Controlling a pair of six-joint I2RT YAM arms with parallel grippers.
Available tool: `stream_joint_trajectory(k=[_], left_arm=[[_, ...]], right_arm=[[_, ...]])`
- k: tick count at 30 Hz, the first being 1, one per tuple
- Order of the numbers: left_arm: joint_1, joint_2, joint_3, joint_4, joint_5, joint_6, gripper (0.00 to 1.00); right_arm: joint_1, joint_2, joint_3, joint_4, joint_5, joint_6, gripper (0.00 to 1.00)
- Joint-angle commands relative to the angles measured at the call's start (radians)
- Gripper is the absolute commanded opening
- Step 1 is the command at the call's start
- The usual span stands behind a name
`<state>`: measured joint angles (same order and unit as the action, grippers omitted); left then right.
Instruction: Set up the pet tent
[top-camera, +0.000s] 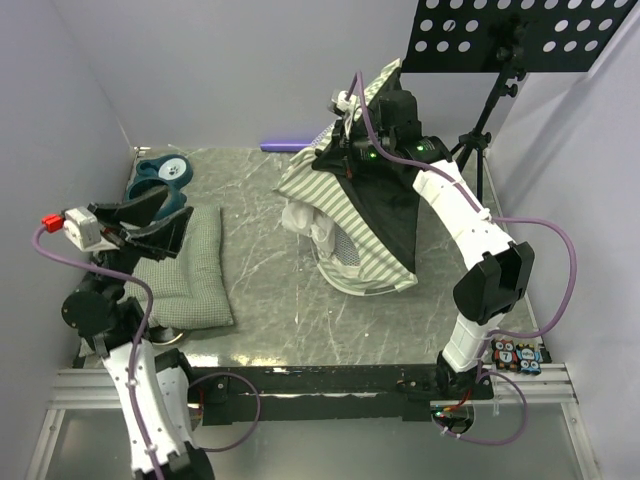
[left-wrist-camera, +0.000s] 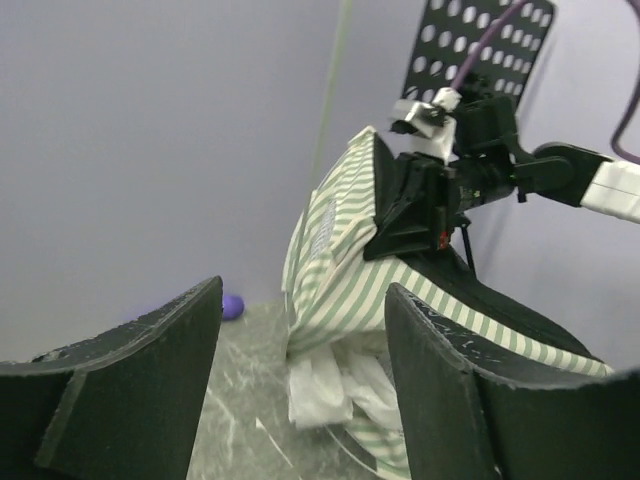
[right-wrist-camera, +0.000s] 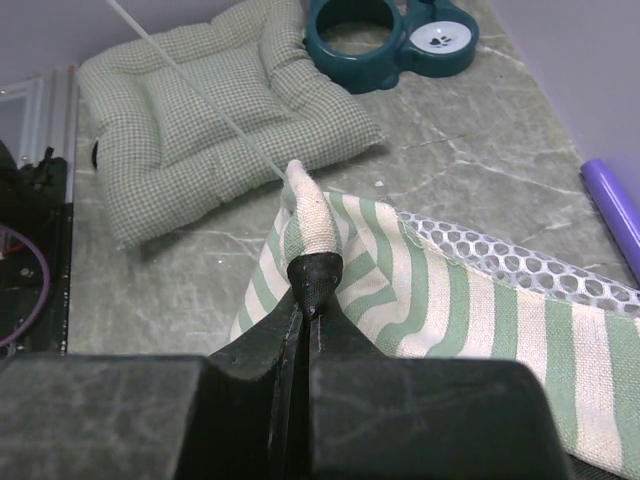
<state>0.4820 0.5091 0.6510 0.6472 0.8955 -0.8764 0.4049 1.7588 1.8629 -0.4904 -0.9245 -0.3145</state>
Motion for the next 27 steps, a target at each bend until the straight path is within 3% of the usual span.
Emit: stream_joint_trajectory(k=[1,6,10,22,25,27], left_arm=[[-0.077,0.138,0.038,0.363,0.007,-0.045,0.66],[-0.224,0.246,0.088,0.489,-0.023,0.014,0.60],[-0.315,0.276,0.110,0.468,-0.119,0.106,0.56],[-0.342,0.367,0.179,0.465,-0.188,0.200,0.42],[-0.348,0.379,0.196,0.462,-0.191,0.203,0.31],[-0.355,0.385,0.205,0.454,-0.190,0.206,0.16]], right_arm=[[-0.003,-0.013,0.045,0.052,-0.066,0.041,0.00],[-0.003,-0.015,0.047,0.044,-0.068,0.043,0.00],[-0.001,-0.022,0.030,0.059,-0.071,0.055,0.00],[0.000,-0.036,-0.005,0.088,-0.089,0.068,0.00],[0.000,-0.036,-0.002,0.085,-0.096,0.066,0.00],[0.002,-0.036,0.001,0.081,-0.097,0.061,0.00]])
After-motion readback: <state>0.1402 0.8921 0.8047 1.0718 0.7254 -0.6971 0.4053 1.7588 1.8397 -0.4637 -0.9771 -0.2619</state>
